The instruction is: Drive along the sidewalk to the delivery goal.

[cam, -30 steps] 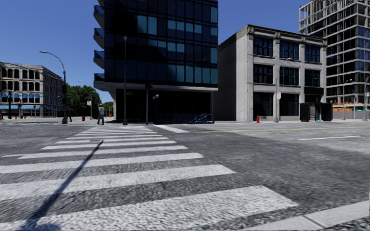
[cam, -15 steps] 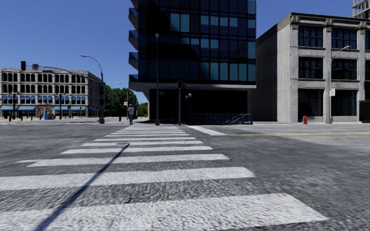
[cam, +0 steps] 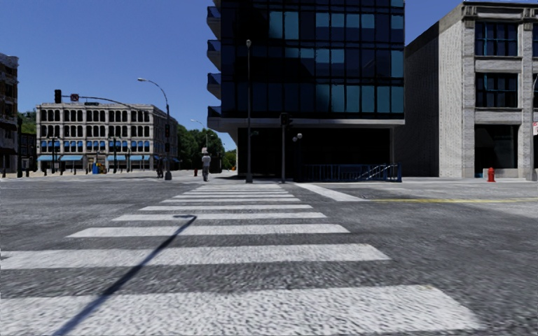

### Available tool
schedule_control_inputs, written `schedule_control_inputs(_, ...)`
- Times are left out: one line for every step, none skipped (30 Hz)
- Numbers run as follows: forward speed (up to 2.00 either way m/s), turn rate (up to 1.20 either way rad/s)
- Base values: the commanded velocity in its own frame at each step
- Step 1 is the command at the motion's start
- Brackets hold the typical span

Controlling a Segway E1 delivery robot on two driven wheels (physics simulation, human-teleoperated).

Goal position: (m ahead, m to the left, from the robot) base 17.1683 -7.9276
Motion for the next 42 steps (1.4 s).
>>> schedule_control_inputs(2.00, 0.38)
schedule_control_inputs(2.00, 0.39)
schedule_control_inputs(2.00, 0.39)
schedule_control_inputs(2.00, 0.46)
schedule_control_inputs(2.00, 0.52)
schedule_control_inputs(2.00, 0.52)
schedule_control_inputs(2.00, 0.55)
schedule_control_inputs(2.00, 0.56)
schedule_control_inputs(2.00, 0.56)
schedule_control_inputs(2.00, 0.56)
schedule_control_inputs(2.00, 0.56)
schedule_control_inputs(2.00, 0.56)
schedule_control_inputs(2.00, 0.56)
schedule_control_inputs(2.00, 0.56)
schedule_control_inputs(2.00, 0.56)
schedule_control_inputs(2.00, 0.56)
schedule_control_inputs(2.00, 0.56)
schedule_control_inputs(2.00, 0.56)
schedule_control_inputs(2.00, 0.51)
schedule_control_inputs(2.00, 0.43)
schedule_control_inputs(2.00, 0.43)
schedule_control_inputs(2.00, 0.38)
schedule_control_inputs(2.00, 0.35)
schedule_control_inputs(2.00, 0.35)
schedule_control_inputs(2.00, 0.00)
schedule_control_inputs(2.00, 0.00)
schedule_control_inputs(2.00, 0.00)
schedule_control_inputs(2.00, 0.00)
schedule_control_inputs(2.00, 0.00)
schedule_control_inputs(2.00, 0.00)
schedule_control_inputs(2.00, 0.00)
schedule_control_inputs(2.00, 0.00)
schedule_control_inputs(2.00, 0.00)
schedule_control_inputs(2.00, 0.00)
schedule_control_inputs(2.00, 0.00)
schedule_control_inputs(2.00, 0.00)
schedule_control_inputs(2.00, 0.00)
schedule_control_inputs(2.00, 0.00)
schedule_control_inputs(2.00, 0.00)
schedule_control_inputs(2.00, 0.00)
schedule_control_inputs(2.00, 0.00)
schedule_control_inputs(2.00, 0.00)
